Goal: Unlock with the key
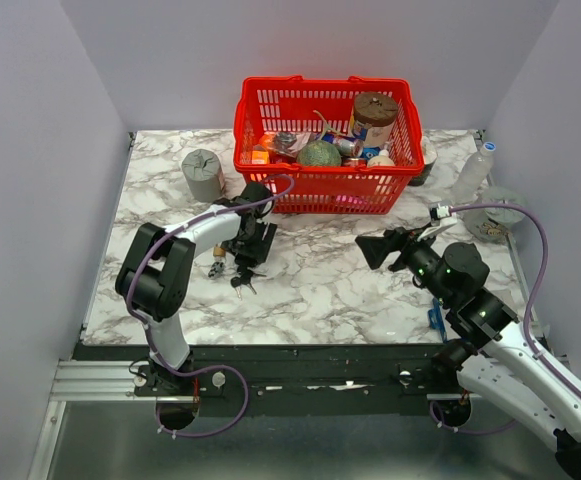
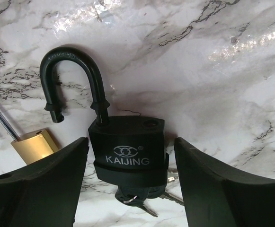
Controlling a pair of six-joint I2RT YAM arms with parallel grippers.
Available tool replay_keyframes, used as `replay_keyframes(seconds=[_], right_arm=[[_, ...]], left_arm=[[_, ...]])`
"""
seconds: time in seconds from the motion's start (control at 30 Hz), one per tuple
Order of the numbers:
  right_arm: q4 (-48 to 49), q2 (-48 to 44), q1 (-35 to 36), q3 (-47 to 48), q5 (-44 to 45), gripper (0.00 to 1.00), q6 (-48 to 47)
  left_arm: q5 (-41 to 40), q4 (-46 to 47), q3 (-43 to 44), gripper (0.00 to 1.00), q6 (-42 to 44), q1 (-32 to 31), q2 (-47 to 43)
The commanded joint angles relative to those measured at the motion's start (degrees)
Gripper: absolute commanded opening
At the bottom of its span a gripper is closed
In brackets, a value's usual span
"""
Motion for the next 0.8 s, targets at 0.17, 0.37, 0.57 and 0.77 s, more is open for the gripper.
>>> replay_keyframes(seconds=[0.17,0.37,0.57,0.77], right_arm=[[-0.9,-0.3,-0.4,-0.7,2.7,0.96,-0.4],[-1.2,-0.3,-0.5,-0.7,2.4,0.98,-0.9],[-1.6,1.1,-0.7,-0.2,2.1,1.0,-1.2],[-3.6,2.5,-1.3,1.6,2.0,1.0,-1.7]], left_arm=[[-0.6,6.6,-1.2,0.92,-0.6,2.0,-5.0],[-1.3,11.7,-4.0,0.99,-0.3,1.9,-12.2],[-0.6,19.3,-9.1,0.99,0.3,1.9,-22.4],[-2.2,25.4,-14.2,0.99,-1.5,1.8,-34.3]])
